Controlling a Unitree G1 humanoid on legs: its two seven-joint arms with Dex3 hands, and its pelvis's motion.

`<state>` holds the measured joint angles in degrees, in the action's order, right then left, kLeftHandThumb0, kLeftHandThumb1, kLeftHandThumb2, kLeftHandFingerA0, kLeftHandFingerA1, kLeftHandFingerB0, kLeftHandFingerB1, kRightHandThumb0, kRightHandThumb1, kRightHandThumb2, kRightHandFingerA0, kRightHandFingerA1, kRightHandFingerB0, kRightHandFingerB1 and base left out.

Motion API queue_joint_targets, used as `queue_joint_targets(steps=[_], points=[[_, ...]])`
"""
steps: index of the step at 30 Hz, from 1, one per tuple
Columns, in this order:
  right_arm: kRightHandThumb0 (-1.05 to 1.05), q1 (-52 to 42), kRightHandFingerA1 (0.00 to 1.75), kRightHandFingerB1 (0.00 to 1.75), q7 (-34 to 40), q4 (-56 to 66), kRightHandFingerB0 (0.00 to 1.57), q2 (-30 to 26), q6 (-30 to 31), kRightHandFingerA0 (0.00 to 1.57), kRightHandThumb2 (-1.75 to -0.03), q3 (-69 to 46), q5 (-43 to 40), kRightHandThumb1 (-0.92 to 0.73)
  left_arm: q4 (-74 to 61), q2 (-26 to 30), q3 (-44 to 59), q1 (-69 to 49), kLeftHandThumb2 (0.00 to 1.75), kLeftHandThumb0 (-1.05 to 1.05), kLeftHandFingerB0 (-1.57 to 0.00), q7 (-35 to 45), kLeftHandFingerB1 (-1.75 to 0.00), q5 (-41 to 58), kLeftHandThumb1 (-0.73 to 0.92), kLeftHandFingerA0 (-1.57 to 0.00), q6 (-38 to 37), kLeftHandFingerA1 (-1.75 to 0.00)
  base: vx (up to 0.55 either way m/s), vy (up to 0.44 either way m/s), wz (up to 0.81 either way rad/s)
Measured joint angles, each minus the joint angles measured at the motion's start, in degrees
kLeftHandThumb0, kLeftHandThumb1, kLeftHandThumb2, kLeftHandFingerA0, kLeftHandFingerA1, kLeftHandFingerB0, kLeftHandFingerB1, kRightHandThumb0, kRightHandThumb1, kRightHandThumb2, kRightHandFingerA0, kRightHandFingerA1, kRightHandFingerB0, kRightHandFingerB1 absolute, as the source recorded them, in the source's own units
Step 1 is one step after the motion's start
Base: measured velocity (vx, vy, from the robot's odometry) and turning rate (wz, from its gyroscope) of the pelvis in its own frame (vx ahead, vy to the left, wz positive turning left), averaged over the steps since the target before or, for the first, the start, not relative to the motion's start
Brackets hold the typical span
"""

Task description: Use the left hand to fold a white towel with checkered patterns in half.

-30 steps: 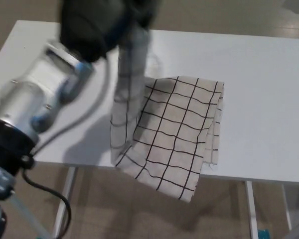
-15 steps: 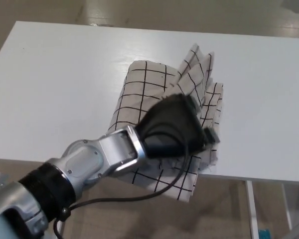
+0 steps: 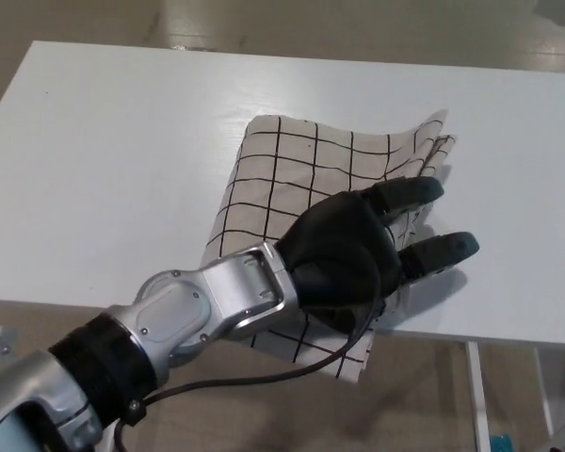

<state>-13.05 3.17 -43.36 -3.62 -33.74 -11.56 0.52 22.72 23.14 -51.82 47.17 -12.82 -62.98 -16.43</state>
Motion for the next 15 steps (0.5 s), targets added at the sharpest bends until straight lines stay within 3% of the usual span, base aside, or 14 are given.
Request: queue_joint_targets(steps=[15], points=[[-0.49,-0.15,0.40,0.29,-0.07,0.00,0.26,0.03,0.00,0.28,-0.64,-0.03,-0.02,-0.83,-9.56,0.03,9.48,-0.12,0.61,-1.01,0.00,13.24,-0.02,6.46,0.60,0.00,3.39,0.00,0.00,0.000,0.00]])
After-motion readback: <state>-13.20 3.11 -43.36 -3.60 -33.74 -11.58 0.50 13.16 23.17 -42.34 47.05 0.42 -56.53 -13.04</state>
